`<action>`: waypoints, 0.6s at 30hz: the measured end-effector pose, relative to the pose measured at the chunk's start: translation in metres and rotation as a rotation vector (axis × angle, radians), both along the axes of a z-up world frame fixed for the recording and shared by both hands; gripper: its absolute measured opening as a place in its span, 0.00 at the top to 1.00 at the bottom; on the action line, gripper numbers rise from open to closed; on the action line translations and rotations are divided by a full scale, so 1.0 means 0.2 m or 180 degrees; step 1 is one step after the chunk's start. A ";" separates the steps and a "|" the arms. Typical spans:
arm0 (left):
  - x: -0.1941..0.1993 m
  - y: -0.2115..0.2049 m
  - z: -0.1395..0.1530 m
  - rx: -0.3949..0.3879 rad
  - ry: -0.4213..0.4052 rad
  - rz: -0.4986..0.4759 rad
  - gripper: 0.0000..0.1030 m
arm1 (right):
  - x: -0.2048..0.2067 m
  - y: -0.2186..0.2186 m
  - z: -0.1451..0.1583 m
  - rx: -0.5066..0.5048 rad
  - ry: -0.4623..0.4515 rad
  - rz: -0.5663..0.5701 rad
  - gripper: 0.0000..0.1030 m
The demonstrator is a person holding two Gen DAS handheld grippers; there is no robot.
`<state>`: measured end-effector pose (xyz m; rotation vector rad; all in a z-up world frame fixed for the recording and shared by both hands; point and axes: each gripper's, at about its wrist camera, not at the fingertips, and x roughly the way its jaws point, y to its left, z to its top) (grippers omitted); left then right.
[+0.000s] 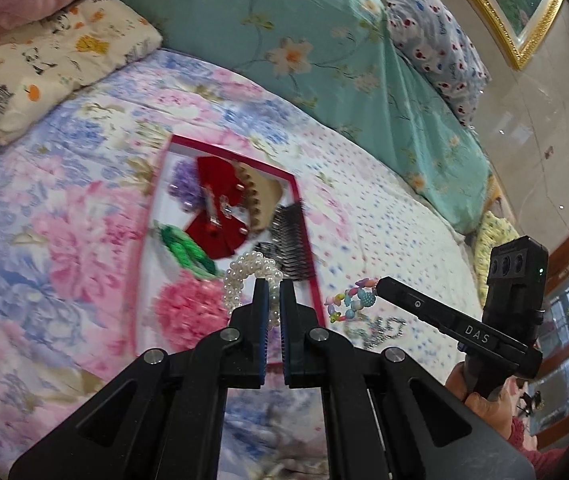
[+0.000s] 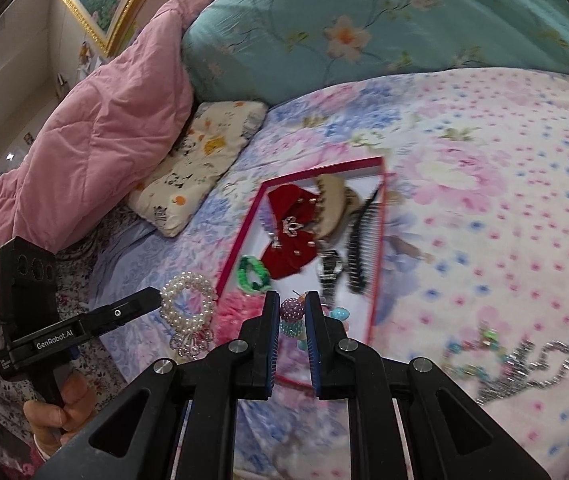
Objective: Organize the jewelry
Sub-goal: 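Carry the pearl and beaded bracelets over the box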
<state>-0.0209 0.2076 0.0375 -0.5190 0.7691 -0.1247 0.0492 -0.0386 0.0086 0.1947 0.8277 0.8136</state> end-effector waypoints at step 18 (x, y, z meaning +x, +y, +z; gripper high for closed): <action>0.16 -0.01 -0.25 0.0281 0.0359 -0.0002 0.97 | 0.10 0.28 -0.28 -0.0201 0.0327 0.0168 0.88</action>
